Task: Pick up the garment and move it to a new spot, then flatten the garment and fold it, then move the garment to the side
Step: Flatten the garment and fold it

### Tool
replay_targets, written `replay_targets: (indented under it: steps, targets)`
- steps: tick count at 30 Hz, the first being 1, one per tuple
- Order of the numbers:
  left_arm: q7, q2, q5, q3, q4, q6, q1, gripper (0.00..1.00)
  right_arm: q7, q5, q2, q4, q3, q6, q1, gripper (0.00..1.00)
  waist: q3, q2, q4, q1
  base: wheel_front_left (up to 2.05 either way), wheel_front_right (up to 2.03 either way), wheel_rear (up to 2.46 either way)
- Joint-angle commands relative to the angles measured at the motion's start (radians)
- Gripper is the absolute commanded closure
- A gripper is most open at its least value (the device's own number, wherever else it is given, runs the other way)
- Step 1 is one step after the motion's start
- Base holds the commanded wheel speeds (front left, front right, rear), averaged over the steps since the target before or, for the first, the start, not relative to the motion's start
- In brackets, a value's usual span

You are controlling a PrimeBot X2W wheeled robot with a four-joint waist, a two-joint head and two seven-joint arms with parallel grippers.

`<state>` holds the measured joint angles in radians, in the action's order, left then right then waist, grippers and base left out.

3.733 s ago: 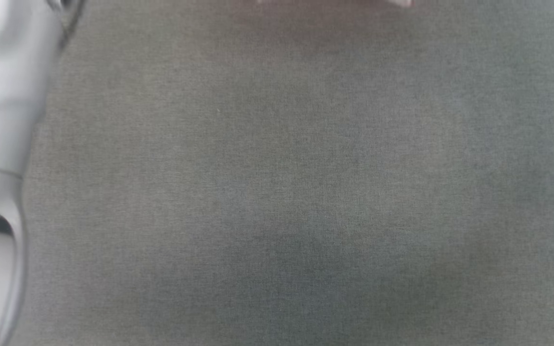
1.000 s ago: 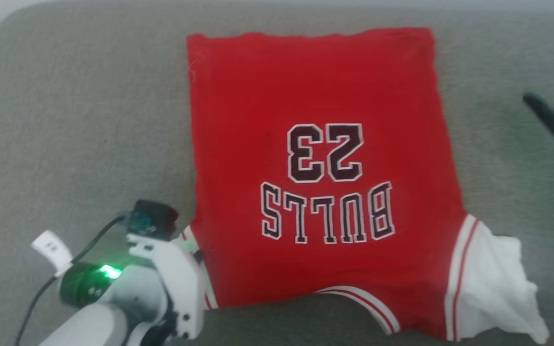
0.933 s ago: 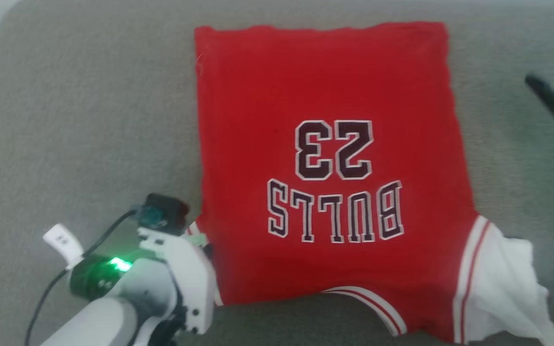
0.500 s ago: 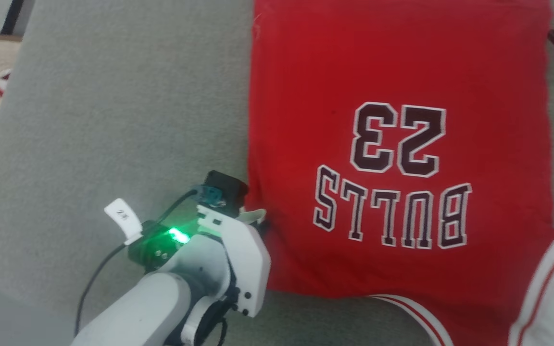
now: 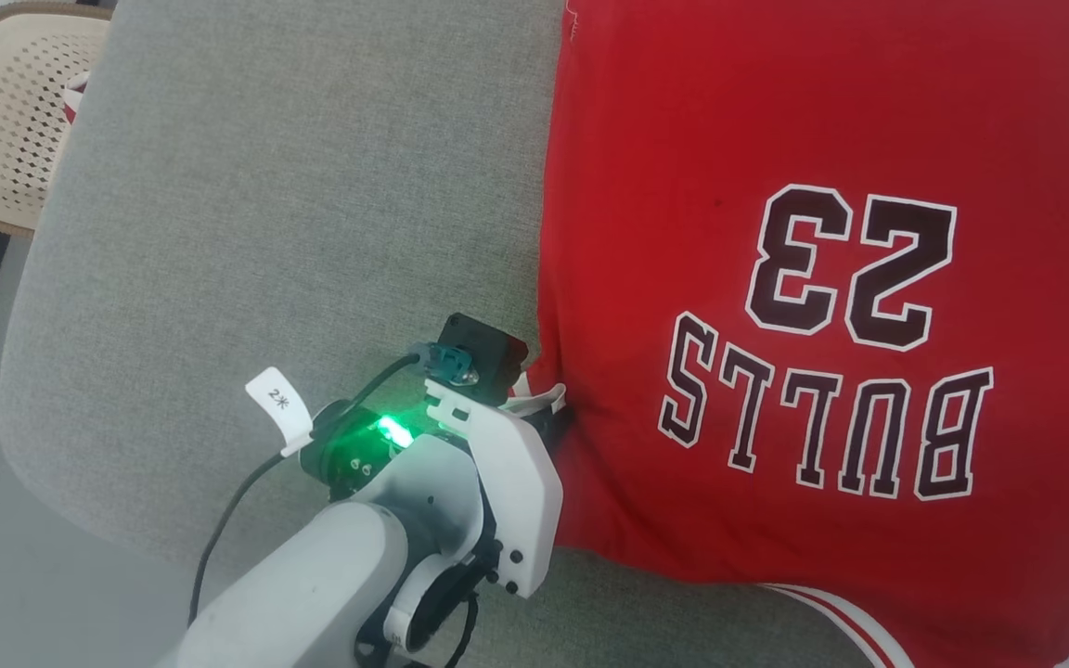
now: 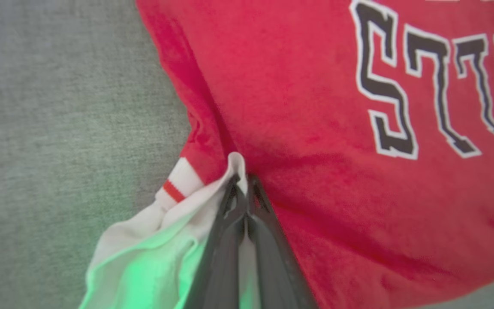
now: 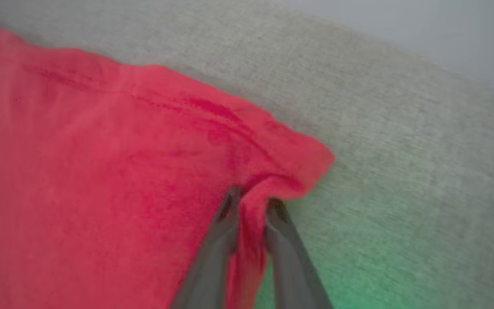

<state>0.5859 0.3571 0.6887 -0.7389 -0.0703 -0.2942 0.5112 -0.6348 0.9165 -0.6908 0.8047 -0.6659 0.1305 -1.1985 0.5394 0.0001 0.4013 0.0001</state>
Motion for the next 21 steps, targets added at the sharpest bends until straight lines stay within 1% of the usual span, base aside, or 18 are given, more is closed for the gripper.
replay_targets:
  steps: [1,6,7,14,21]
  targets:
    - [0.003,0.013,0.005,-0.002,0.045,-0.002,-0.011,1.00,-0.018,0.006,0.016,0.027,-0.039,0.000,0.079,1.00,-0.005,-0.0001,-0.007,-0.0001,0.00,0.00,0.00]
    - [-0.006,0.028,0.018,0.014,0.067,0.005,-0.011,1.00,-0.009,0.032,-0.017,-0.032,-0.067,0.000,0.087,1.00,-0.026,-0.0001,-0.034,-0.0001,0.00,0.00,0.00]
    - [-0.004,0.038,0.021,0.023,0.072,0.005,-0.010,1.00,-0.002,0.051,-0.042,-0.080,-0.085,0.000,0.091,1.00,-0.039,-0.0001,-0.052,-0.0001,0.00,0.00,0.00]
    - [0.006,0.087,0.029,0.054,0.069,-0.001,-0.018,1.00,0.040,0.150,-0.131,-0.271,-0.129,0.000,0.160,1.00,-0.098,-0.0001,-0.127,-0.0001,0.00,0.00,0.00]
    - [0.025,0.144,0.048,0.082,0.038,-0.016,-0.047,1.00,0.075,0.247,-0.219,-0.488,-0.178,0.000,0.312,1.00,-0.157,-0.0001,-0.210,-0.0001,0.00,0.00,0.00]
